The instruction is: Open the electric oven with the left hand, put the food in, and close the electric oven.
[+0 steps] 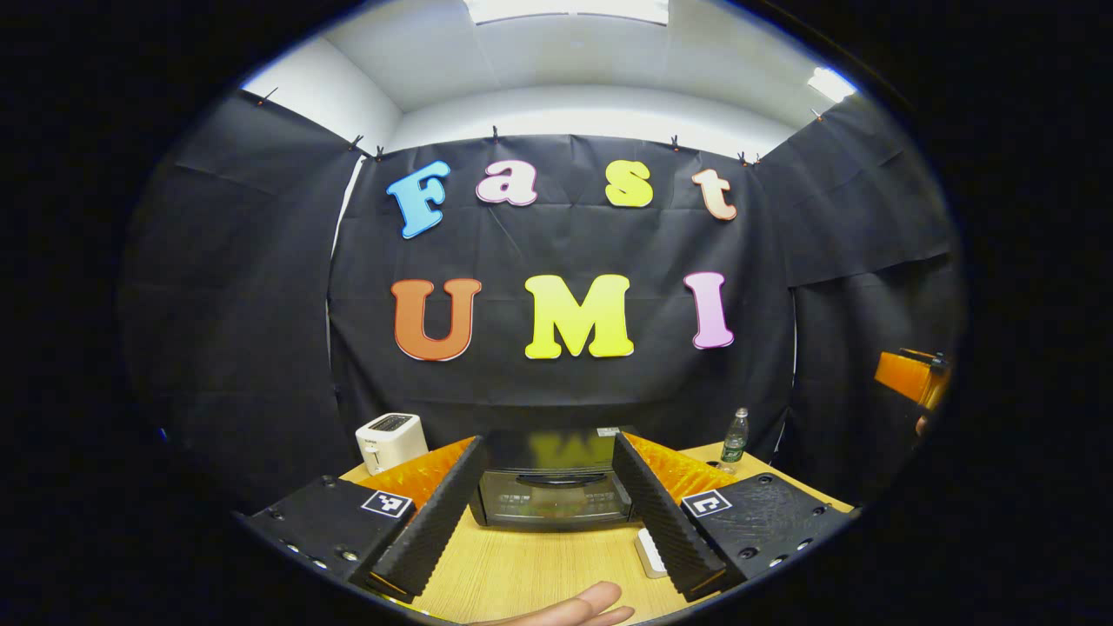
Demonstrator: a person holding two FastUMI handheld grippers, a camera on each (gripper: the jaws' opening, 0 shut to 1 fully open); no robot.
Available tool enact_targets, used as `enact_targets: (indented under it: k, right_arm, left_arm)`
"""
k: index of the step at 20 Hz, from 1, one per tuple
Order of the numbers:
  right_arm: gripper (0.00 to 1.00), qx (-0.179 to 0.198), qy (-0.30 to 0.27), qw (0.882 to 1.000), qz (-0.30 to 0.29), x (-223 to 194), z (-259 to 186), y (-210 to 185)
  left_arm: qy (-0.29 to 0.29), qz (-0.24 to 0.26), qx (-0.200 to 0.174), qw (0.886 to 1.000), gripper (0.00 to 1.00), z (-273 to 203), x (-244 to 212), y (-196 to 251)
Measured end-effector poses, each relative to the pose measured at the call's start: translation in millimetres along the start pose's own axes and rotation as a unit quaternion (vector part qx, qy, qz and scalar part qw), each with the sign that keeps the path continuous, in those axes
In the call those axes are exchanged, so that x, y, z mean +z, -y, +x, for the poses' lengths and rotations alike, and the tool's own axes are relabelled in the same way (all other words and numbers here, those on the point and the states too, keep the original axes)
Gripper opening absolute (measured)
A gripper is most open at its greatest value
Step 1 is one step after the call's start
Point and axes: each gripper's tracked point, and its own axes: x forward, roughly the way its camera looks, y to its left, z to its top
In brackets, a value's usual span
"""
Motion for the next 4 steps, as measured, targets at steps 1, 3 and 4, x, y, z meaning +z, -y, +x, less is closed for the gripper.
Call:
enact_targets:
  k: [1,3,4]
  right_arm:
    - [1.00,-0.002,0.000,1.000,-0.001,-1.6,-3.3,-0.3]
    - [0.99,-0.004,-0.004,1.000,-0.006,-6.2,-8.3,0.8]
    - [1.00,-0.004,-0.005,1.000,-0.006,-7.4,-10.0,1.6]
  left_arm:
    - [0.006,-0.002,0.004,1.000,0.97,-8.5,1.9,-2.0]
    - [0.008,0.001,0.005,1.000,0.97,-26.5,-3.2,-0.4]
    - [0.008,0.007,0.004,1.000,0.97,-34.0,-6.7,2.9]
